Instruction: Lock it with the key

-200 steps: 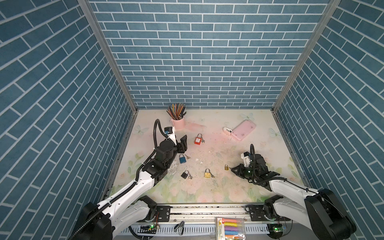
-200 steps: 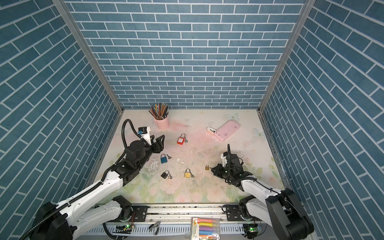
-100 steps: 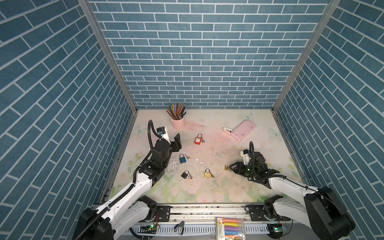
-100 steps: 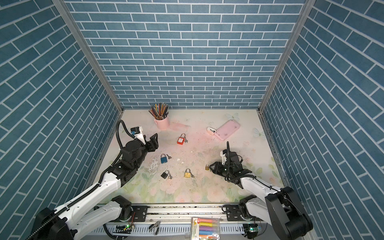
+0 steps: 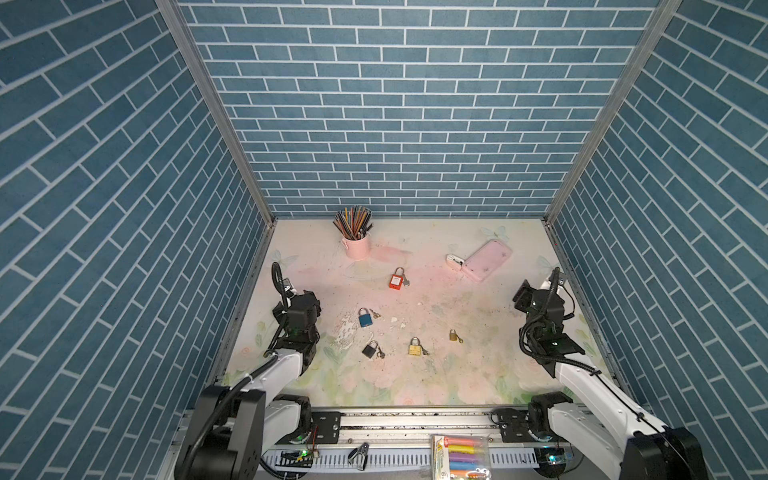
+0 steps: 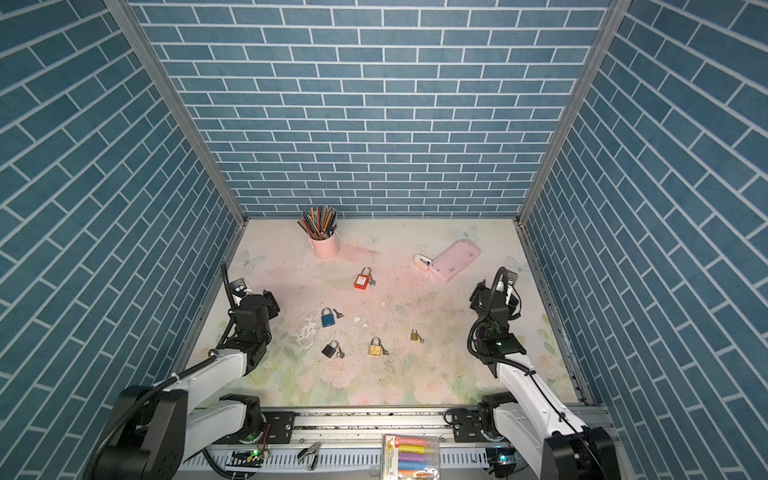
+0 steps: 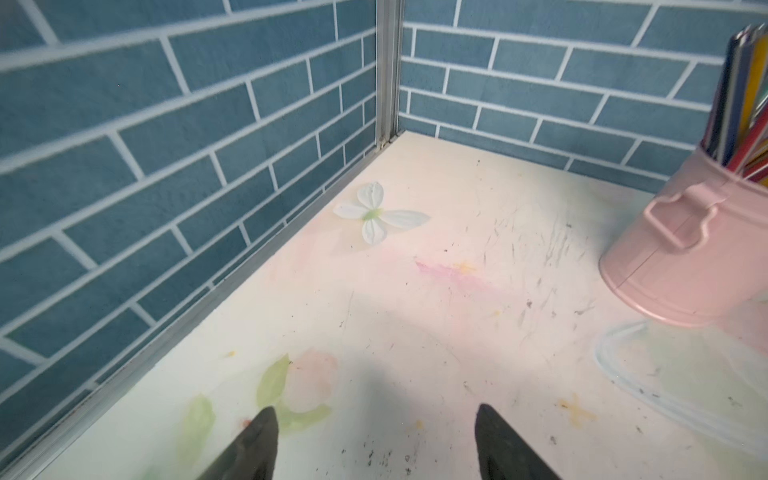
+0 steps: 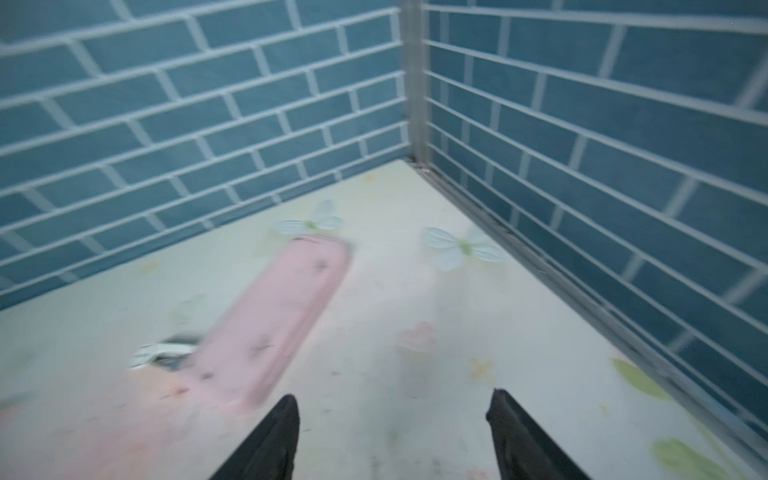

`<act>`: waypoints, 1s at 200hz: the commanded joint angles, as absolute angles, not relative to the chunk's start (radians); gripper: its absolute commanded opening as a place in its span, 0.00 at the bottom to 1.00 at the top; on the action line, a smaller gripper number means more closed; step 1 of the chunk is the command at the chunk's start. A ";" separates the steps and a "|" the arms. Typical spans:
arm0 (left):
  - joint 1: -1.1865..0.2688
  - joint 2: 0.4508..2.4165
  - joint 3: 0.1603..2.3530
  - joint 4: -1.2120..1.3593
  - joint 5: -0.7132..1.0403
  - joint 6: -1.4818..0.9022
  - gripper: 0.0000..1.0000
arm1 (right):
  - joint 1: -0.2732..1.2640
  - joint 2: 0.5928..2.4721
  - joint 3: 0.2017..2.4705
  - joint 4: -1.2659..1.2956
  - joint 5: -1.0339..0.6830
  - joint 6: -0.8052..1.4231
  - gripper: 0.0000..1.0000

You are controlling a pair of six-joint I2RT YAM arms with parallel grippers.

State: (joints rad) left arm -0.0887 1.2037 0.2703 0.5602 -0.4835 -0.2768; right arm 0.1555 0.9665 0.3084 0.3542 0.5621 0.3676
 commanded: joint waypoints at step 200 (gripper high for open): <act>-0.050 1.511 0.258 1.168 -0.130 -0.009 0.85 | -0.002 1.549 0.158 1.419 0.050 0.014 0.74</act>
State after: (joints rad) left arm -0.0498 1.5002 0.2317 1.1618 -0.1474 -0.0338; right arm 0.0498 1.3796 0.2123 1.0687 0.1761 0.0471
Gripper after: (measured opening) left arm 0.844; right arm 0.746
